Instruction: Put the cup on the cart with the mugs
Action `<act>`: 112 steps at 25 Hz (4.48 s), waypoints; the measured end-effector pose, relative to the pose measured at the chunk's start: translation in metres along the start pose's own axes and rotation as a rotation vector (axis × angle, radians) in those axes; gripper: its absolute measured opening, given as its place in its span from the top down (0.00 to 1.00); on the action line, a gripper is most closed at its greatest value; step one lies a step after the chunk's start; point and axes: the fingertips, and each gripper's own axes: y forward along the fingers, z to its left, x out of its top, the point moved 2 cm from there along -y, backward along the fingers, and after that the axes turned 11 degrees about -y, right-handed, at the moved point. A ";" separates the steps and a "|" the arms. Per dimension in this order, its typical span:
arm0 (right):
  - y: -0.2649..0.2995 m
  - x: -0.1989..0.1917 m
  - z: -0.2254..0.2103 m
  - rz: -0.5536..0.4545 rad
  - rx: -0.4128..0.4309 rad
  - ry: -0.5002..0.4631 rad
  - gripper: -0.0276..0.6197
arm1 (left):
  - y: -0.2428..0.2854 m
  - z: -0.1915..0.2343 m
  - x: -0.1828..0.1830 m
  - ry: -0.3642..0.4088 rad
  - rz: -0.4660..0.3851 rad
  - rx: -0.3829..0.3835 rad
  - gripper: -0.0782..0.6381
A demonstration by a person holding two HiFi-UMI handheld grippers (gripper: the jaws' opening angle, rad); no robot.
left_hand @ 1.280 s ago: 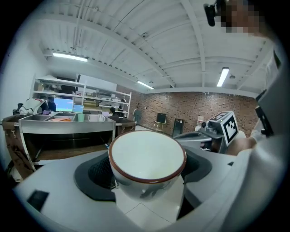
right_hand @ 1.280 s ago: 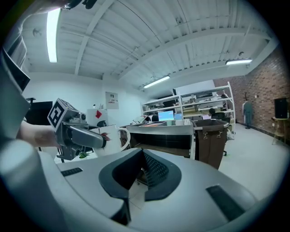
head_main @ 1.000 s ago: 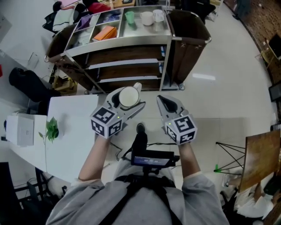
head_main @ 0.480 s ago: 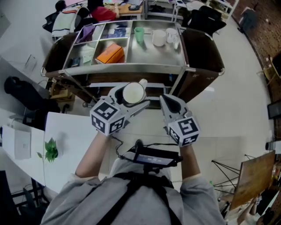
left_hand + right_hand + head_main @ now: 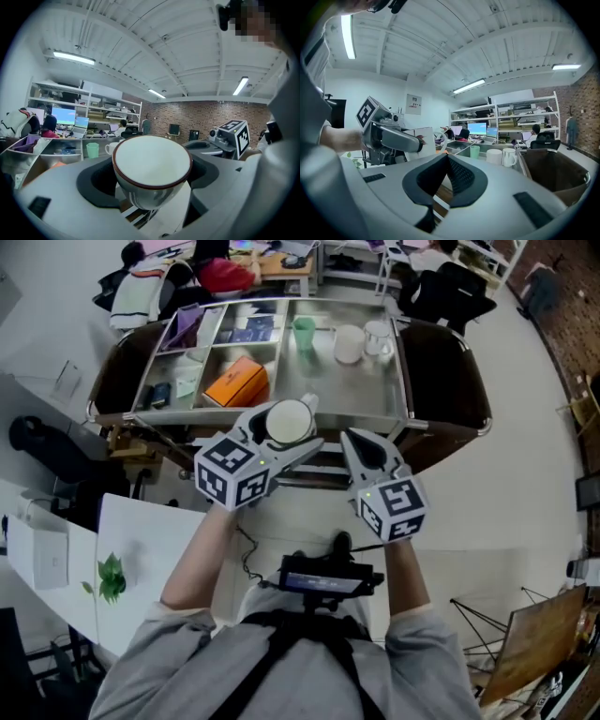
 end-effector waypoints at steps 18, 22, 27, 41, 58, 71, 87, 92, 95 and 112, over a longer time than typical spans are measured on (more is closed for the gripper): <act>0.109 0.005 -0.101 0.077 0.063 -0.003 0.95 | 0.109 0.097 0.048 -0.046 0.038 0.102 0.32; 0.131 -0.001 -0.117 0.106 0.077 0.002 0.95 | 0.133 0.117 0.044 -0.043 0.064 0.138 0.32; 0.152 -0.011 -0.123 0.140 0.116 0.021 0.95 | 0.152 0.145 0.035 -0.059 0.068 0.191 0.32; 0.178 -0.044 -0.151 0.216 0.093 0.079 0.95 | 0.189 0.197 0.008 -0.089 0.137 0.312 0.32; 0.184 -0.058 -0.168 0.230 0.105 0.103 0.95 | 0.225 0.214 -0.018 -0.137 0.210 0.314 0.32; 0.180 -0.062 -0.169 0.228 0.105 0.105 0.95 | 0.229 0.217 -0.030 -0.130 0.201 0.352 0.18; 0.166 -0.049 -0.161 0.202 0.096 0.108 0.95 | 0.200 0.184 0.023 -0.027 0.159 0.368 0.18; 0.154 -0.041 -0.154 0.193 0.085 0.094 0.95 | 0.171 0.163 0.034 -0.027 0.124 0.350 0.18; 0.145 -0.036 -0.146 0.183 0.083 0.088 0.95 | 0.150 0.148 0.036 -0.021 0.096 0.325 0.20; 0.067 -0.032 -0.087 0.152 0.056 0.092 0.95 | 0.015 0.100 -0.013 -0.077 -0.049 0.368 0.89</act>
